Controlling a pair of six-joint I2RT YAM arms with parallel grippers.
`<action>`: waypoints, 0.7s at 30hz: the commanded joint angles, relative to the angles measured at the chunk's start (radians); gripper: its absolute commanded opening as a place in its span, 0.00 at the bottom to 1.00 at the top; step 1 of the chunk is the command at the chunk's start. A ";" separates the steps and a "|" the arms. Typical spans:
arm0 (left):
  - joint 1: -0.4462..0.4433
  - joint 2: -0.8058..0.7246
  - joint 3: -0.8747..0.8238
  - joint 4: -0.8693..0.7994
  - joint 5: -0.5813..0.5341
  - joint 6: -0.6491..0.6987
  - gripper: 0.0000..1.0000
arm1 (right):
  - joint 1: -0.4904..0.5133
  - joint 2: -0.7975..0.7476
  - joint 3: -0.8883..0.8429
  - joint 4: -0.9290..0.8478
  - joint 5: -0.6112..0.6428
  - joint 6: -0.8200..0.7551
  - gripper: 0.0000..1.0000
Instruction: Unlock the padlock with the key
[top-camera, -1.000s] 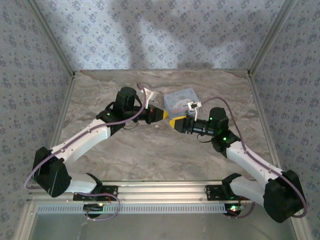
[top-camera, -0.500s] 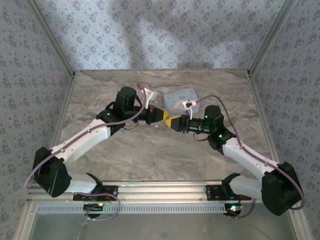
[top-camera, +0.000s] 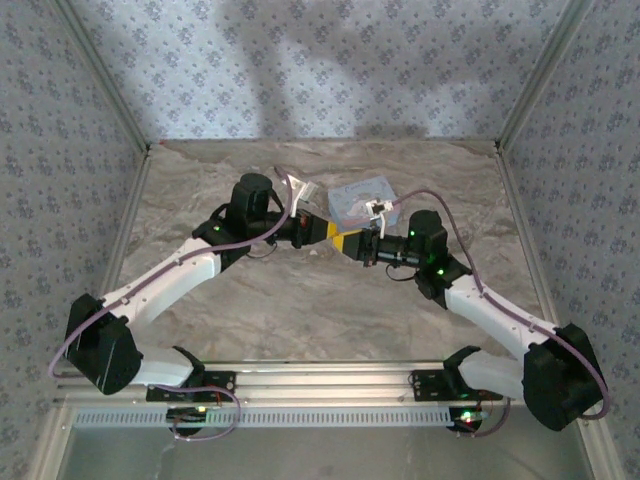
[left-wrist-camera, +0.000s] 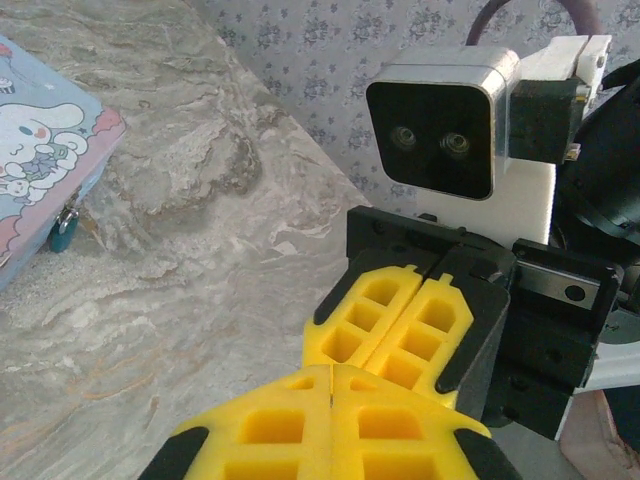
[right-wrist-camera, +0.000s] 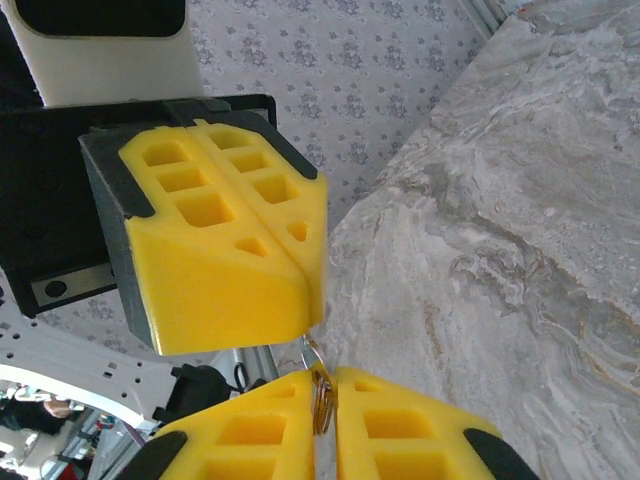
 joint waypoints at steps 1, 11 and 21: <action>0.001 -0.014 0.004 0.022 0.027 0.000 0.00 | -0.001 -0.005 0.028 -0.028 0.029 -0.026 0.03; 0.002 -0.017 0.034 0.003 -0.028 0.008 0.33 | -0.010 -0.039 0.031 -0.206 0.094 -0.100 0.00; 0.001 0.061 0.127 -0.164 -0.274 0.091 0.58 | -0.161 -0.206 -0.019 -0.501 0.245 -0.124 0.00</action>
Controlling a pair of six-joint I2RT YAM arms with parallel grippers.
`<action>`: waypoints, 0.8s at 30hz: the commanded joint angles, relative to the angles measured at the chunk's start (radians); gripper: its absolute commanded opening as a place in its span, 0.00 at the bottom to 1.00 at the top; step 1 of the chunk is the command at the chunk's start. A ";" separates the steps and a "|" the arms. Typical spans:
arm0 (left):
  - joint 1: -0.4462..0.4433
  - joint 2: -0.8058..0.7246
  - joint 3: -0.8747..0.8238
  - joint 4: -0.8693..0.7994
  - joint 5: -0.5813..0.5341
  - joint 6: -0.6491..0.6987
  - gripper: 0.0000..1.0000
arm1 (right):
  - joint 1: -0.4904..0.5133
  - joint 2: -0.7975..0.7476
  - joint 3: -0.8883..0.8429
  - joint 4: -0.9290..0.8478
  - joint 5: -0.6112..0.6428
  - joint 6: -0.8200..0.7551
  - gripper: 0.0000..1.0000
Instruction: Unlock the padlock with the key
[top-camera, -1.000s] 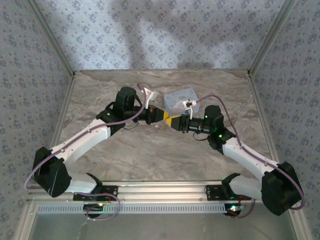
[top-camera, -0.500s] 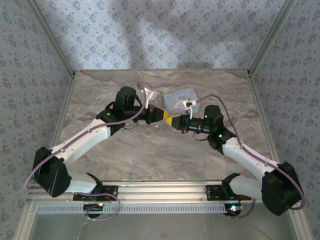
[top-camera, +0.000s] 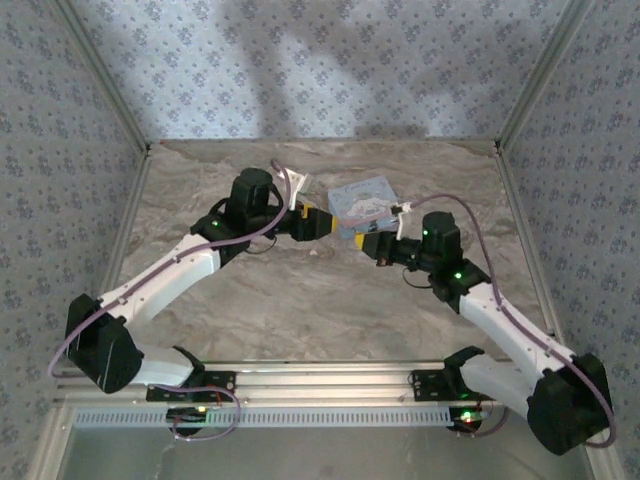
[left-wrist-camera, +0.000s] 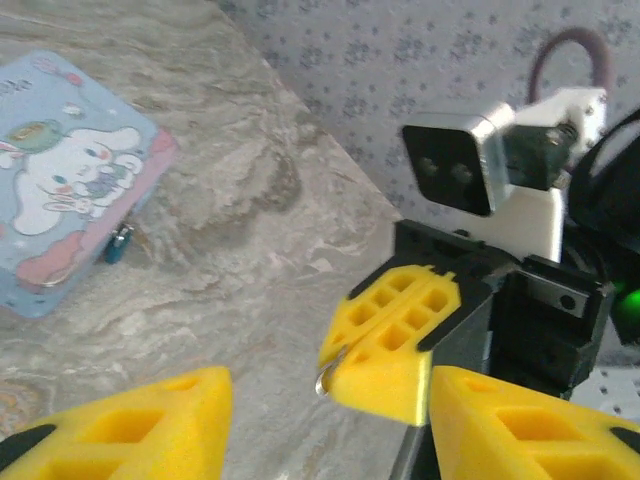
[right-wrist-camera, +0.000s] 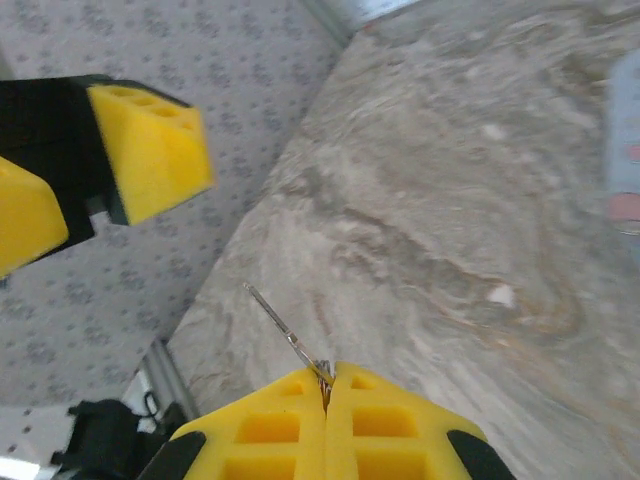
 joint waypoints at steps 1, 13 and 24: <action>0.000 0.066 0.065 -0.088 -0.131 0.060 0.59 | -0.071 -0.079 -0.019 -0.200 0.109 -0.033 0.00; -0.055 0.453 0.399 -0.261 -0.221 0.166 0.59 | -0.195 -0.239 -0.015 -0.610 0.438 -0.037 0.00; -0.110 0.809 0.771 -0.458 -0.288 0.232 0.58 | -0.216 -0.252 -0.024 -0.643 0.459 -0.024 0.00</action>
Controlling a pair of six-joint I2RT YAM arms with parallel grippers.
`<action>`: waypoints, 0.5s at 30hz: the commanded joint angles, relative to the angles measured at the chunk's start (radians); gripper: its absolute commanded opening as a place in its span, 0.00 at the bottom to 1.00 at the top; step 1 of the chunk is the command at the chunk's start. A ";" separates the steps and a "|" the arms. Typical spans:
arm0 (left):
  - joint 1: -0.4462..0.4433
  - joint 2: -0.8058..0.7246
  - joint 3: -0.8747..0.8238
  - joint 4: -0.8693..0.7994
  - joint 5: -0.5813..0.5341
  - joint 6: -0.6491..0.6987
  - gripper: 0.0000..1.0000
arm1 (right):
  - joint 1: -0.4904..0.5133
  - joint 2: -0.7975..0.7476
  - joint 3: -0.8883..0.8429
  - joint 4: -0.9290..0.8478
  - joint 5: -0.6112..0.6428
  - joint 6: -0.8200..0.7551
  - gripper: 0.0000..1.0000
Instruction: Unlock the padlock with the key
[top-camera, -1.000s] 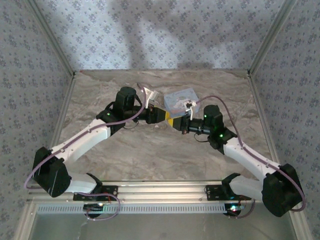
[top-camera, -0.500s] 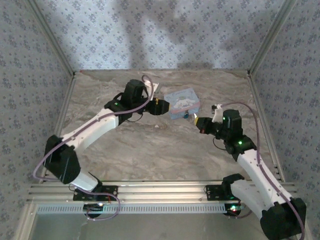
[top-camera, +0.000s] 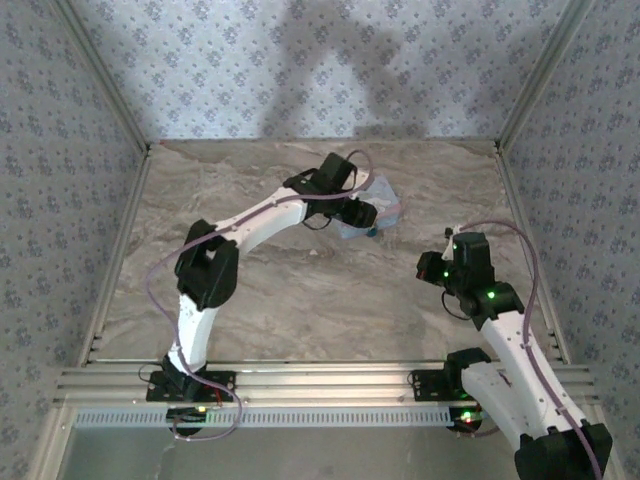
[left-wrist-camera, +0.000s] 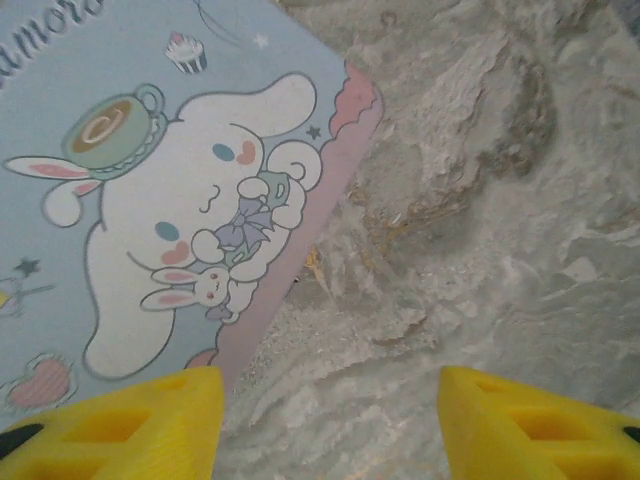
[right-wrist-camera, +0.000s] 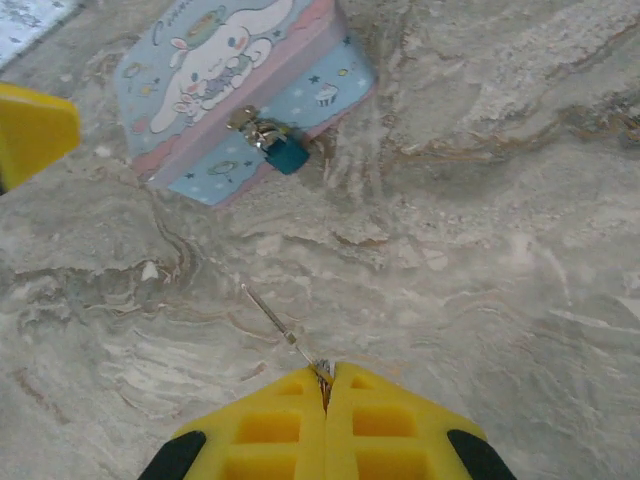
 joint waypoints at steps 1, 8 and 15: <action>-0.014 0.058 0.086 -0.108 -0.044 0.047 0.58 | -0.008 -0.013 -0.011 -0.036 0.021 0.010 0.00; -0.027 0.110 0.126 -0.134 -0.068 0.050 0.58 | -0.016 -0.015 -0.017 -0.038 0.011 0.013 0.00; -0.028 0.092 0.051 -0.143 -0.090 0.058 0.58 | -0.024 -0.016 -0.011 -0.050 0.004 0.008 0.00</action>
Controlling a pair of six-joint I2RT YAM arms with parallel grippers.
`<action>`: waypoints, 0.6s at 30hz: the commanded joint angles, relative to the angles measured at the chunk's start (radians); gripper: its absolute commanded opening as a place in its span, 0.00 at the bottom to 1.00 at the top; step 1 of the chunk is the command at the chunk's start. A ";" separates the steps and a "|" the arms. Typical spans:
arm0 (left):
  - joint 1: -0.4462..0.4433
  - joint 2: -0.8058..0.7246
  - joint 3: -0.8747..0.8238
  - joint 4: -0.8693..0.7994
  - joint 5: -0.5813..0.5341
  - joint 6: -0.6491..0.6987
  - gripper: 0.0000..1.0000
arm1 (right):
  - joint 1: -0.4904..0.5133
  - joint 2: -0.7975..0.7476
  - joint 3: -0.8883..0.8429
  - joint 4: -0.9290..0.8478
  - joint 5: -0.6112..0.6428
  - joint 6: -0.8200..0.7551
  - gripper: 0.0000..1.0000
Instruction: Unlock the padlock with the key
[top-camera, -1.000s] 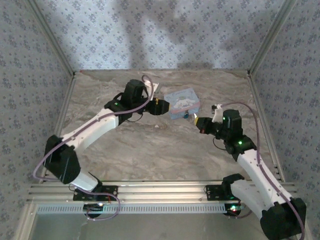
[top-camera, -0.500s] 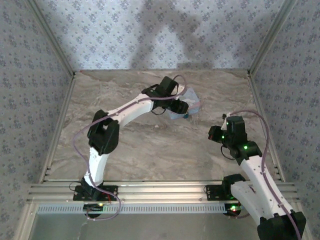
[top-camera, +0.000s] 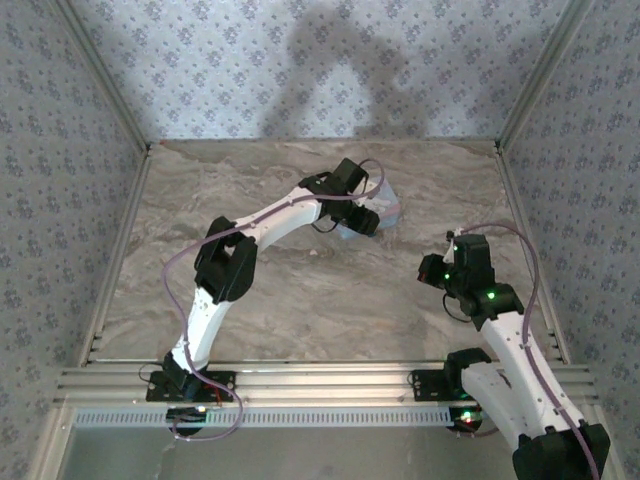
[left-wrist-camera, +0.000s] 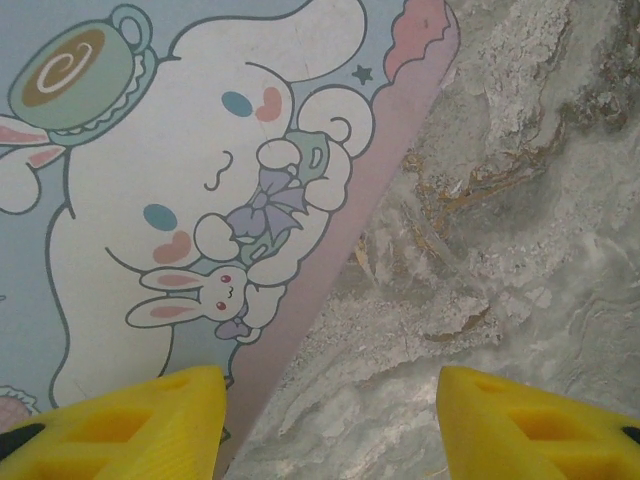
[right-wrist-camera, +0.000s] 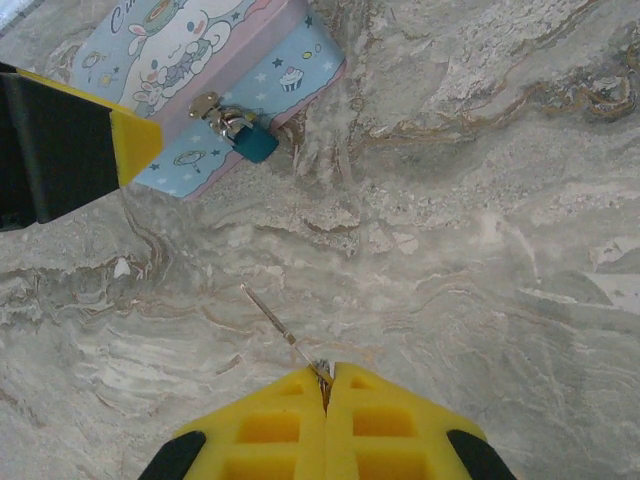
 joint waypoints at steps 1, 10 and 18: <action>-0.007 -0.019 -0.058 -0.051 -0.027 0.021 0.58 | -0.010 -0.014 0.005 -0.032 0.004 0.007 0.00; -0.007 -0.177 -0.306 0.009 -0.062 0.018 0.58 | -0.027 -0.004 0.006 -0.030 -0.023 0.002 0.00; -0.006 -0.339 -0.542 0.061 -0.085 -0.019 0.57 | -0.030 0.017 0.005 -0.003 -0.041 0.002 0.00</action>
